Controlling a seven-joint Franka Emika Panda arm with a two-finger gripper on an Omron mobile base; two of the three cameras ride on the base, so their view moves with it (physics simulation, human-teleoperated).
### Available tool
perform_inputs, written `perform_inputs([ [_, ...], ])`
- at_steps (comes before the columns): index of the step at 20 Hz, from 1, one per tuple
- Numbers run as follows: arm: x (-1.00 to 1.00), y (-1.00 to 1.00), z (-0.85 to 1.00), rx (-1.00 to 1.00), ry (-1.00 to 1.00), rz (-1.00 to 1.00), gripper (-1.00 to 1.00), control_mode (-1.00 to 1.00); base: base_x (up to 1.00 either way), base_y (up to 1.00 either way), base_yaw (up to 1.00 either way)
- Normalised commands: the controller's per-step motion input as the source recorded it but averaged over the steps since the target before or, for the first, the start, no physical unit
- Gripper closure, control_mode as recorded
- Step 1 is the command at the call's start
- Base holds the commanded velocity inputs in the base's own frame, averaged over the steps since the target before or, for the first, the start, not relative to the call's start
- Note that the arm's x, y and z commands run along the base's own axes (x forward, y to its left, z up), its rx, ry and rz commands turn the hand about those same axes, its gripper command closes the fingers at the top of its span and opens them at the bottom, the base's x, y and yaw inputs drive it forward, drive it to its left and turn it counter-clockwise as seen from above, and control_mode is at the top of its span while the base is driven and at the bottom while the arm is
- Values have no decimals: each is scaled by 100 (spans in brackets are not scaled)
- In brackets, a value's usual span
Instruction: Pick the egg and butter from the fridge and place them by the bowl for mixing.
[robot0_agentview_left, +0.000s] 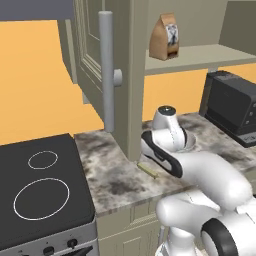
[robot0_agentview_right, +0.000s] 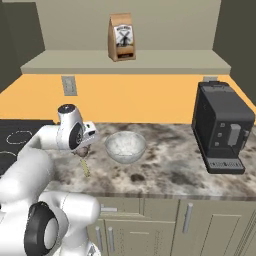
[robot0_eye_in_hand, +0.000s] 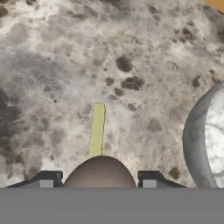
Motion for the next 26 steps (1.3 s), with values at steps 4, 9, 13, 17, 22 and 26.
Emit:
perform_inputs([
  [4,54,0,-16,0,0,0,100,-100,0,0,0],
  [9,40,1,-15,-1,0,0,100,-100,0,0,0],
  [13,7,11,-13,0,0,0,100,-100,0,0,0],
  [17,7,11,-13,0,-3,0,100,-100,0,0,0],
  [22,4,1,-27,0,-15,0,100,-100,0,0,0],
  [26,14,0,-14,0,-13,0,100,-100,0,0,0],
])
